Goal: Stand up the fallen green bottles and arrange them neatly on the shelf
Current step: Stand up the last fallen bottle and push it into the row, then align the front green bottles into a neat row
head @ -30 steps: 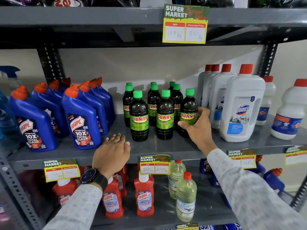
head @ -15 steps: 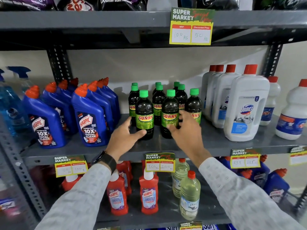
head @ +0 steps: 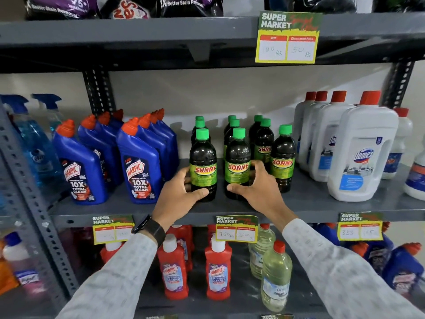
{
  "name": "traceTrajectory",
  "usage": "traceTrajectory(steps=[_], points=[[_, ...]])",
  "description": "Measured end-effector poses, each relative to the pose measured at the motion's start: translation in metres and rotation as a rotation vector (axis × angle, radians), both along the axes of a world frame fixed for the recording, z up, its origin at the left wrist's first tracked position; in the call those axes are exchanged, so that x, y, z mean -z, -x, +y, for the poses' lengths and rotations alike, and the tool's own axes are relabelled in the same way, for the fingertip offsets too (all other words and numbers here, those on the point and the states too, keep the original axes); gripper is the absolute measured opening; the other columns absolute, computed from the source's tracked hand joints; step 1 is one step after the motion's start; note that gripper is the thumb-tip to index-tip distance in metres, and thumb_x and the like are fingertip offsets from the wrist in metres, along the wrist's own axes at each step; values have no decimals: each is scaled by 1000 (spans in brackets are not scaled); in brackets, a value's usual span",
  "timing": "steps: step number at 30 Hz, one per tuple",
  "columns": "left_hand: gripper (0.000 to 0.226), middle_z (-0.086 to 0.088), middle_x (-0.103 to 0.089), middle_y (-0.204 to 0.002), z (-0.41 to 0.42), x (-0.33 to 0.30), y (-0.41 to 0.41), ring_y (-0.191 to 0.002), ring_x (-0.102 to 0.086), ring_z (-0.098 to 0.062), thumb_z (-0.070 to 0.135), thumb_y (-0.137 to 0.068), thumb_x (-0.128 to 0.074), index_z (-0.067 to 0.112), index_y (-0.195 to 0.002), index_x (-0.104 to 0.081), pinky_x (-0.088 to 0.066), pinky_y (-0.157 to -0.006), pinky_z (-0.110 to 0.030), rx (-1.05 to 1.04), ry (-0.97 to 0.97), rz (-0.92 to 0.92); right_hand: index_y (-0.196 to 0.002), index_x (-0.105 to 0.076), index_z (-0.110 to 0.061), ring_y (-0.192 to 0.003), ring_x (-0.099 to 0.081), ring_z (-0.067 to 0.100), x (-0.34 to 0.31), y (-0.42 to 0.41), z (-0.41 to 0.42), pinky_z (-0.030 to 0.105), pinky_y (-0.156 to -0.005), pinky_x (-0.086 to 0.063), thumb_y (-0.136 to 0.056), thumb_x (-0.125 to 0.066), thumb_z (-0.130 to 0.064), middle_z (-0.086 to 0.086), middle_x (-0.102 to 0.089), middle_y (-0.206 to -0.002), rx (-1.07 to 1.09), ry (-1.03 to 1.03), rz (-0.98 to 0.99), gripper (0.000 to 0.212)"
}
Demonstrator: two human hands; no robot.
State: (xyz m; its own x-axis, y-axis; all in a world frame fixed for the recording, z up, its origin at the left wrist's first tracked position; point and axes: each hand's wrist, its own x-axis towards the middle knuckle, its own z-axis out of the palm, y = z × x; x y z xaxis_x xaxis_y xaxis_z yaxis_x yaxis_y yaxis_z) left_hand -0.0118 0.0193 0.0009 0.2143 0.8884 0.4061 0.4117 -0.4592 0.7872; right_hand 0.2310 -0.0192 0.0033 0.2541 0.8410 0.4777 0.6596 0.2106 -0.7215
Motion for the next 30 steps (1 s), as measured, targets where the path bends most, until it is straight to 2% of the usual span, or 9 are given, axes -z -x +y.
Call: traceTrajectory(steps=[8,10,12,14,15,18,23,27,30], points=[[78,34,-59,-118,-12,11,12,-106,-56,23,35,-81,-83,38,-149,-43,-43,-80,3,29,-48,-89,-134,-43,-35,-95,-61,-4,3,0,-6,8,-70,-44,-63,-94,-54,-23,-62,-108,-64,-21,47,89],[84,33,-59,-123,-10,11,13,-113,-58,16,36,-80,-84,42,-150,-39,-47,-86,-3,58,-26,-100,-140,-41,-33,-101,-60,-3,4,-2,-6,8,-77,-44,-64,-96,-49,-22,-61,-113,-101,0,56,94],[88,23,-59,-134,-8,11,15,-123,-58,4,31,-80,-84,42,-152,-36,-49,-100,-17,103,12,-110,-145,-42,-27,-108,-62,3,5,-3,-4,19,-90,-50,-67,-96,-42,-15,-65,-118,-120,12,62,96],[88,13,-59,-140,-5,11,17,-127,-59,-4,25,-81,-84,42,-153,-36,-49,-107,-25,129,32,-106,-145,-44,-26,-108,-65,7,6,-3,-3,23,-90,-52,-69,-96,-40,-9,-68,-120,-119,1,68,92],[88,11,-59,-141,-5,11,17,-126,-59,-4,23,-82,-84,42,-153,-36,-49,-106,-23,133,30,-103,-144,-45,-26,-107,-65,6,7,-3,-4,21,-87,-50,-69,-96,-40,-9,-69,-119,-117,-8,70,91],[88,14,-59,-138,-4,12,17,-118,-60,5,22,-83,-82,43,-153,-35,-47,-94,-7,143,20,-82,-142,-46,-26,-104,-65,4,9,-3,-5,21,-84,-50,-67,-96,-43,-10,-69,-116,-99,-29,54,91],[87,35,-54,-125,-7,10,14,-107,-54,27,22,-85,-80,49,-152,-32,-42,-87,2,155,-1,-56,-142,-46,-29,-102,-65,2,13,-3,-7,22,-83,-52,-66,-95,-48,-12,-68,-116,-82,-36,48,93],[87,38,-50,-123,-11,9,13,-104,-53,31,22,-86,-79,57,-145,-27,-40,-86,3,136,1,-41,-143,-47,-29,-101,-63,-3,14,-2,-10,18,-81,-50,-66,-94,-48,-17,-68,-114,-47,-48,59,92],[89,29,-50,-134,-11,9,12,-103,-53,26,22,-88,-78,47,-155,-25,-39,-85,4,136,15,-32,-144,-48,-29,-101,-60,-10,15,0,-13,12,-80,-45,-67,-94,-47,-24,-65,-107,-31,-54,64,92]])
